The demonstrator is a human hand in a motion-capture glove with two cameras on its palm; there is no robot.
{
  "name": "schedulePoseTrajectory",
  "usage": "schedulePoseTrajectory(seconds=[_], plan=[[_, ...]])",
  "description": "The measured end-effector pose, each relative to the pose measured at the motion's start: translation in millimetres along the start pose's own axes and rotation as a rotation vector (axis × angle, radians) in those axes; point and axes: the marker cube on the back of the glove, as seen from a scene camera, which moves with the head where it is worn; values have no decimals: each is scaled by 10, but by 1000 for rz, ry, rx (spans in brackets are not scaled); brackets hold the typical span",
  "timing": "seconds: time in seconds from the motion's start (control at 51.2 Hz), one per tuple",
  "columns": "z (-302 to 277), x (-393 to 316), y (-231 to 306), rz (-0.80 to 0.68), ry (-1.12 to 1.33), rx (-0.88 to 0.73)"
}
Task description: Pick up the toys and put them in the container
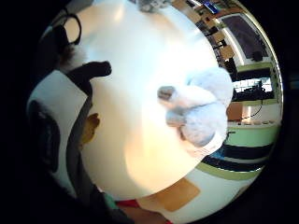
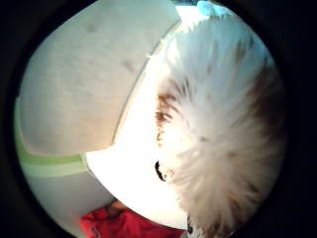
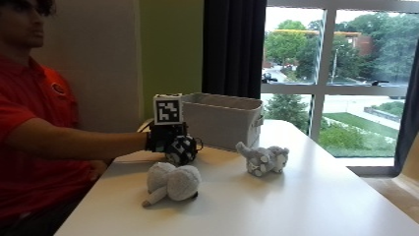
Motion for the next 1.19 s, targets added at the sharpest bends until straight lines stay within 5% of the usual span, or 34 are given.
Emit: schedulePoseTrajectory(seconds=[0.156, 0.371, 0.84, 0.996, 1.192], plan=[[-36, 147, -121, -10, 174, -9], [-291, 151, -219, 33, -136, -30], [-2198, -259, -897, 11, -125, 216], [-2309, -689, -1206, 64, -123, 204], [-2060, -1343, -1362, -151, -125, 130]])
